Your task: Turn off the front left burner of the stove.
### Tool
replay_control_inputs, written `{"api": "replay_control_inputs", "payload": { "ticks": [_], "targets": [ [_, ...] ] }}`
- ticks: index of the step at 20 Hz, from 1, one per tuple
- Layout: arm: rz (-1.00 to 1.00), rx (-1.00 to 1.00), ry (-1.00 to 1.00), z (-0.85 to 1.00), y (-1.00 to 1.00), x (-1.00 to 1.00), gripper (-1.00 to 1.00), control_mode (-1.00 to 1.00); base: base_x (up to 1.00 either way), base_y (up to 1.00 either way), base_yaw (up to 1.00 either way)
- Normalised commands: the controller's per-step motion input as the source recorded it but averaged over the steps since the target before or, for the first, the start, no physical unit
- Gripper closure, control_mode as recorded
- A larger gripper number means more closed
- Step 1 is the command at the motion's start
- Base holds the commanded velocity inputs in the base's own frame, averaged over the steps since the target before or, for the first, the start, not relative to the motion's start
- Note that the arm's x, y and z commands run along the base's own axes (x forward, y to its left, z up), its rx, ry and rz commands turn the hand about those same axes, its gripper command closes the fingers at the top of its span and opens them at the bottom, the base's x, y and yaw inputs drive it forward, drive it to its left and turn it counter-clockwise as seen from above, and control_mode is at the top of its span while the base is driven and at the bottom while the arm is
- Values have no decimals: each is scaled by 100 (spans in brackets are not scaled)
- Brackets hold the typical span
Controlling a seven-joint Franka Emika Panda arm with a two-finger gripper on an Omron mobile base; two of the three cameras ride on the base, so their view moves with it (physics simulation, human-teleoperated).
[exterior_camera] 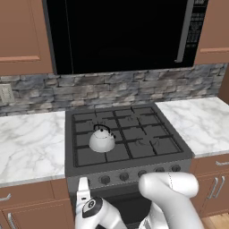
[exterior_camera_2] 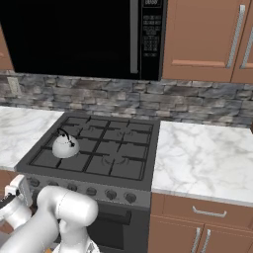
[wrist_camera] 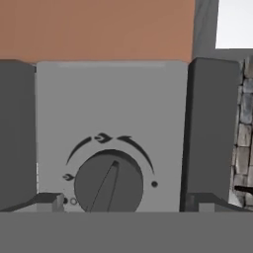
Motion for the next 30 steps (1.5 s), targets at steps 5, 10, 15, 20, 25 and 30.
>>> {"api": "replay_control_inputs", "payload": {
  "ticks": [5,10,15,20,25,30],
  "targets": [
    [3,3,-3,0,0,21,-100,-100,0,0,0],
    [3,1,-4,-2,0,16,-100,-100,0,0,0],
    [3,0,-4,-9,0,7,-100,-100,0,0,0],
    [2,0,-3,-3,0,7,-100,-100,0,0,0],
    [0,0,-1,0,0,6,-100,-100,0,0,0],
    [1,1,-2,-11,0,13,-100,-100,0,0,0]
  ]
}}
